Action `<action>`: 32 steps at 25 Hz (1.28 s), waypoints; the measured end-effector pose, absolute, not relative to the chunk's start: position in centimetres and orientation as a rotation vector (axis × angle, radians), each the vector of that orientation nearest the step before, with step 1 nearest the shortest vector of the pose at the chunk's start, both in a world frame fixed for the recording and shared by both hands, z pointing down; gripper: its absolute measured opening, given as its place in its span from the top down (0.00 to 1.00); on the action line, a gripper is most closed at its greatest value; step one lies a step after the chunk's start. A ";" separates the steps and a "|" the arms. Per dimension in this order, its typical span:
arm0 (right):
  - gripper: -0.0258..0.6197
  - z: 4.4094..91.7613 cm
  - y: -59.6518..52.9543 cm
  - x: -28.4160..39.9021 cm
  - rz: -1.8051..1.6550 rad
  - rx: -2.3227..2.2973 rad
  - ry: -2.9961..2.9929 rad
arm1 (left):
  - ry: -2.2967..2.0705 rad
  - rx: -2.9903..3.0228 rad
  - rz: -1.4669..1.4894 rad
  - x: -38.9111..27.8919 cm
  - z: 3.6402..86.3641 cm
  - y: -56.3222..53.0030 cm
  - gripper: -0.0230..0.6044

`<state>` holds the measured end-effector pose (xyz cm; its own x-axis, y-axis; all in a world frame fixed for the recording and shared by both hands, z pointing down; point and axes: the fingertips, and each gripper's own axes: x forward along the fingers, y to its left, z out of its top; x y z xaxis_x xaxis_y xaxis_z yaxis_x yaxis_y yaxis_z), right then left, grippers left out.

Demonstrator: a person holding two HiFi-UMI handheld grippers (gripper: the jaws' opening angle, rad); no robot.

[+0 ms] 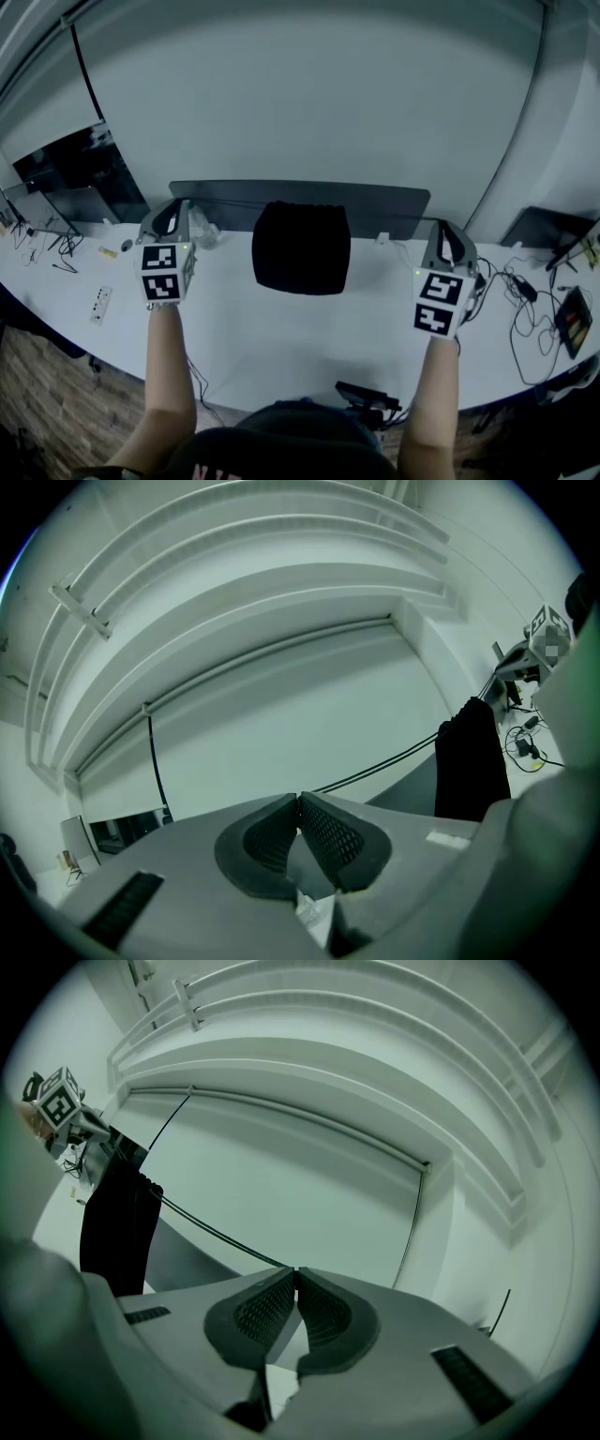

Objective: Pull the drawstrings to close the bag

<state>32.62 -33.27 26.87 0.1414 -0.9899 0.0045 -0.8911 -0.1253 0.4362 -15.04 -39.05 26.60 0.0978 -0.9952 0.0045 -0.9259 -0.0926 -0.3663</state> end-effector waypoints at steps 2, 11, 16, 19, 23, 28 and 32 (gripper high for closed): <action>0.95 26.9 -33.3 32.9 -0.411 2.100 -1.801 | 1.936 -2.097 -0.368 -15.3 26.7 -39.1 0.94; 0.95 26.2 -33.1 34.3 -0.405 2.152 -1.770 | 2.001 -2.055 -0.363 -16.7 26.5 -39.0 0.94; 0.95 25.9 -33.1 35.0 -0.410 2.166 -1.750 | 2.024 -2.030 -0.358 -17.6 26.3 -38.9 0.94; 0.95 25.6 -32.9 35.7 -0.407 2.183 -1.736 | 2.029 -2.026 -0.358 -17.8 26.3 -38.9 0.94; 0.95 25.4 -32.8 36.2 -0.404 2.197 -1.718 | 2.028 -2.018 -0.355 -18.1 26.2 -38.9 0.94; 0.95 25.1 -32.5 36.6 -0.400 2.216 -1.705 | 2.030 -2.008 -0.345 -18.3 26.0 -39.0 0.94; 0.95 25.2 -32.4 36.9 -0.395 2.224 -1.699 | 2.030 -2.004 -0.346 -18.3 26.0 -39.0 0.94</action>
